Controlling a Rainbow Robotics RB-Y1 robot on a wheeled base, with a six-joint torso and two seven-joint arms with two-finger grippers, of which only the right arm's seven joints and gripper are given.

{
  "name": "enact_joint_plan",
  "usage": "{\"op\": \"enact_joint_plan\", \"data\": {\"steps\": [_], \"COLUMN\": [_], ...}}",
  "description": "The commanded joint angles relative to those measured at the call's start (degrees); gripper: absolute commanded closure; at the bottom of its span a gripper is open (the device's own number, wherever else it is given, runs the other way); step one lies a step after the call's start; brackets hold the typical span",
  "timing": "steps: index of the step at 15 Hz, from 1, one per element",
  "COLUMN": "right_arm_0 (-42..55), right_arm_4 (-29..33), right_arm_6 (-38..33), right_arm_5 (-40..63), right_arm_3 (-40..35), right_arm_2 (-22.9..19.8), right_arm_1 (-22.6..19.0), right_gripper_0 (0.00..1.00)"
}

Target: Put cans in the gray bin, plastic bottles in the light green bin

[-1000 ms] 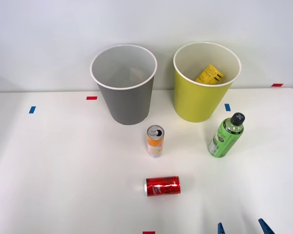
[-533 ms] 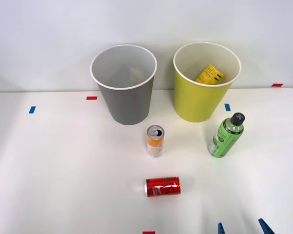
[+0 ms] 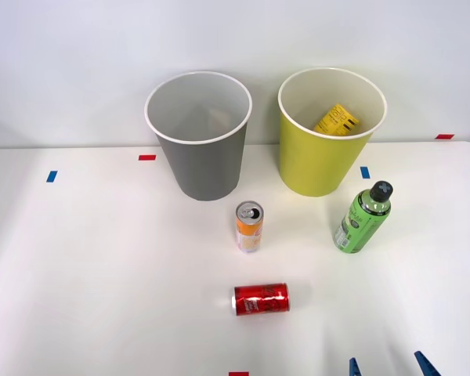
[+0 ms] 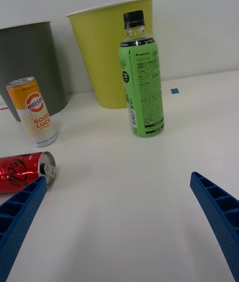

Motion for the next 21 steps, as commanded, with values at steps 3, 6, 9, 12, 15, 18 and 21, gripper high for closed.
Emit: {"op": "enact_joint_plan", "data": {"steps": [3,6,9,12,15,18,21], "right_arm_0": [0.0,0.0,0.0,0.0,0.0,0.0,0.0], "right_arm_4": [0.0,0.0,0.0,0.0,0.0,0.0,0.0], "right_arm_6": [0.0,0.0,0.0,0.0,0.0,0.0,0.0], "right_arm_5": [0.0,0.0,0.0,0.0,0.0,0.0,0.0], "right_arm_3": [0.0,0.0,0.0,0.0,0.0,0.0,0.0], "right_arm_2": [0.0,0.0,0.0,0.0,0.0,0.0,0.0], "right_arm_1": [0.0,0.0,0.0,0.0,0.0,0.0,0.0], "right_gripper_0": [0.00,0.00,0.00,0.00,0.00,0.00,0.00]}}
